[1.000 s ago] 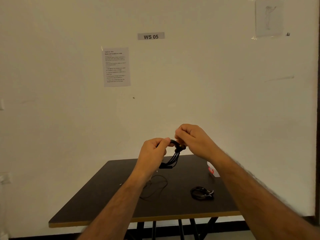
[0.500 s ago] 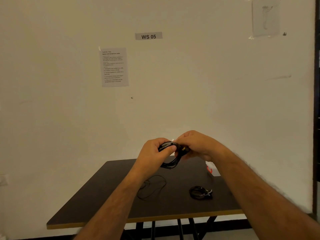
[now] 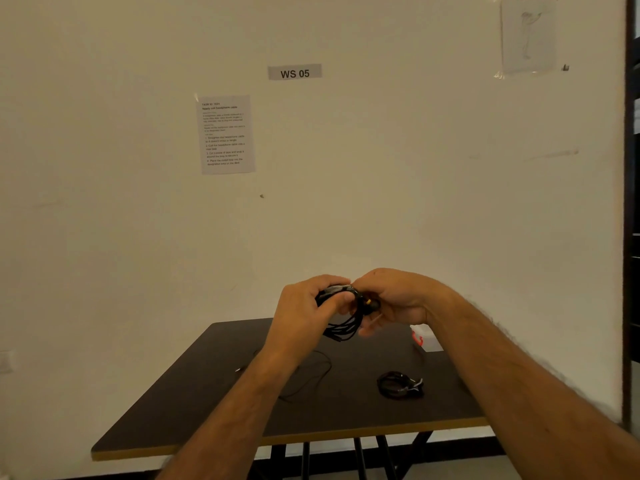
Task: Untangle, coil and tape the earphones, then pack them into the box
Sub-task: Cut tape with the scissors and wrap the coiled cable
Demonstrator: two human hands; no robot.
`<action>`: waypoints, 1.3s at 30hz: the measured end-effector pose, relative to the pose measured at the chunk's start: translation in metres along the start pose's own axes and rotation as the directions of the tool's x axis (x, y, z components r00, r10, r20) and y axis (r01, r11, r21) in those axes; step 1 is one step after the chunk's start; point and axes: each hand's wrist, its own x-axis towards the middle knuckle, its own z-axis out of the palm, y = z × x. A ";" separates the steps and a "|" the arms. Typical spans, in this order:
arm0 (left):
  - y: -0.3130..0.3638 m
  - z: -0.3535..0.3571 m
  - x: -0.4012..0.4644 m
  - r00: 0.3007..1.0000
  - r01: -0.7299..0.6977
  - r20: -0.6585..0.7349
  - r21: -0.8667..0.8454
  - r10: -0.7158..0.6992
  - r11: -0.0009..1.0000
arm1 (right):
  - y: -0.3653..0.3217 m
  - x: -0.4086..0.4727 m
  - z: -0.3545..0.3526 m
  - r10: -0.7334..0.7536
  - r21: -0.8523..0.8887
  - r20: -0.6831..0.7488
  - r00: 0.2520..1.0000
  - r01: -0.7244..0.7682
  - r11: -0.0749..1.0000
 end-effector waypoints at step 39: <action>-0.011 -0.008 0.002 0.933 0.350 0.137 -0.112 -0.334 0.930 | 0.027 0.004 0.011 -0.375 -0.546 -0.075 0.924 0.277 0.791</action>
